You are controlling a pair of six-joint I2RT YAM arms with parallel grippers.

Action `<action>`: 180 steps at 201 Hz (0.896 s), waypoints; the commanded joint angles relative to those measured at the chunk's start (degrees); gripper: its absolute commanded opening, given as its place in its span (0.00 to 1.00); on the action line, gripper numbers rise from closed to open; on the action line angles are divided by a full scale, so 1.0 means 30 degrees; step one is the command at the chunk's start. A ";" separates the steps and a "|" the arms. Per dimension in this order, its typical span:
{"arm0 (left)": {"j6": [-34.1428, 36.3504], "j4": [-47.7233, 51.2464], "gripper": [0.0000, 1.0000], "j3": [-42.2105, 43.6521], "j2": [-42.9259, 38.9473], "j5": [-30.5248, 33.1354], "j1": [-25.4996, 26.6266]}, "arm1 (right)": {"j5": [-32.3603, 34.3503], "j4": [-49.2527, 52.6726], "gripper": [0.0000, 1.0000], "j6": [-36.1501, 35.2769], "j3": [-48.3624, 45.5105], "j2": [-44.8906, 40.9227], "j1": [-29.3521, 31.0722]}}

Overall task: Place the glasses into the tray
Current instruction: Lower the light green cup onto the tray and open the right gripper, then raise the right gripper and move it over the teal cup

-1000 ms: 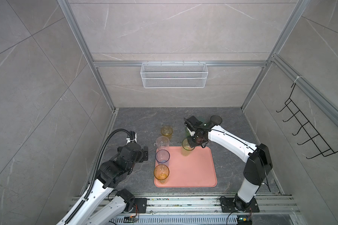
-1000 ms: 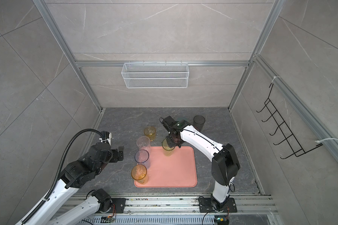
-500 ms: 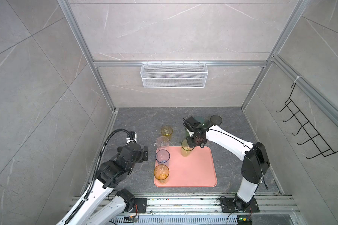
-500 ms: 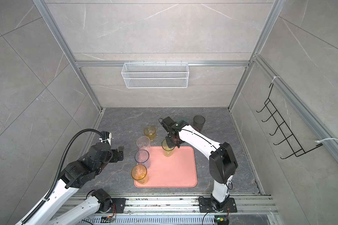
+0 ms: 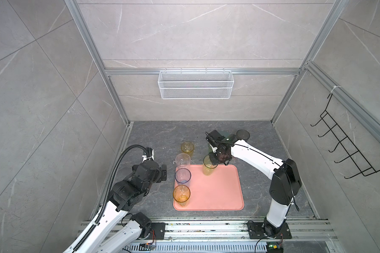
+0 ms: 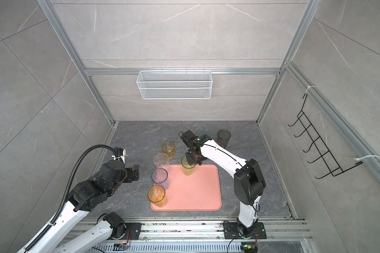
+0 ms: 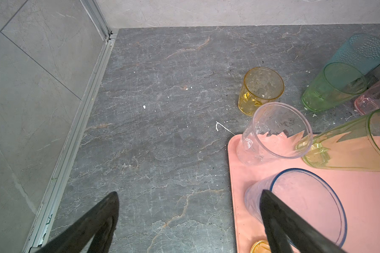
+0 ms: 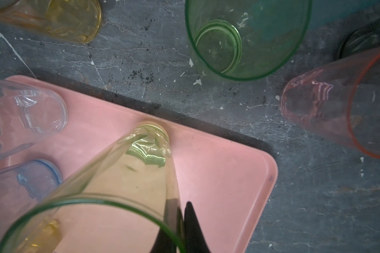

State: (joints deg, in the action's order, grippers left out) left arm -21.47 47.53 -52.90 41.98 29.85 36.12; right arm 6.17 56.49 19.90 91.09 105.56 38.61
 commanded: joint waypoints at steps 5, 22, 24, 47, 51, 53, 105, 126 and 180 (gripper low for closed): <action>-0.0131 -0.0142 1.00 -0.0106 -0.0017 0.0335 0.0091 | -0.0095 0.0228 0.17 0.0280 0.0484 0.0499 -0.0038; -0.0135 -0.0140 1.00 -0.0104 0.0008 0.0363 0.0091 | -0.0280 0.0294 0.21 0.0226 0.0632 0.0454 -0.0045; -0.0136 -0.0140 1.00 -0.0093 -0.0004 0.0364 0.0104 | -0.0332 0.0321 0.21 0.0208 0.0677 0.0457 -0.0040; -0.0114 -0.0141 1.00 -0.0108 0.0034 0.0335 0.0089 | -0.1080 0.0887 0.26 -0.0042 0.1387 0.0592 -0.0038; -0.0121 -0.0140 1.00 -0.0113 0.0039 0.0309 0.0093 | -0.1061 0.0980 0.27 -0.0014 0.1513 0.0586 -0.0038; -0.0133 -0.0140 1.00 -0.0095 0.0041 0.0306 0.0098 | -0.1047 0.1035 0.28 -0.0013 0.1549 0.0586 -0.0038; -0.0190 -0.0131 1.00 -0.0119 -0.0046 0.0335 0.0090 | -0.0456 0.1868 0.39 -0.0100 0.2714 0.0229 -0.0040; -0.0194 -0.0140 1.00 -0.0141 -0.0027 0.0335 0.0090 | -0.0142 0.2143 0.41 -0.0188 0.3230 -0.0022 -0.0038; -0.0180 -0.0140 1.00 -0.0133 -0.0163 0.0423 0.0104 | 0.1045 0.1034 0.47 -0.0896 0.3680 -0.1817 -0.0067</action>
State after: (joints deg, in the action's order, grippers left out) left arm -21.50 47.53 -52.90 41.95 29.87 36.12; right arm 6.31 60.51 19.14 100.14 104.51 38.61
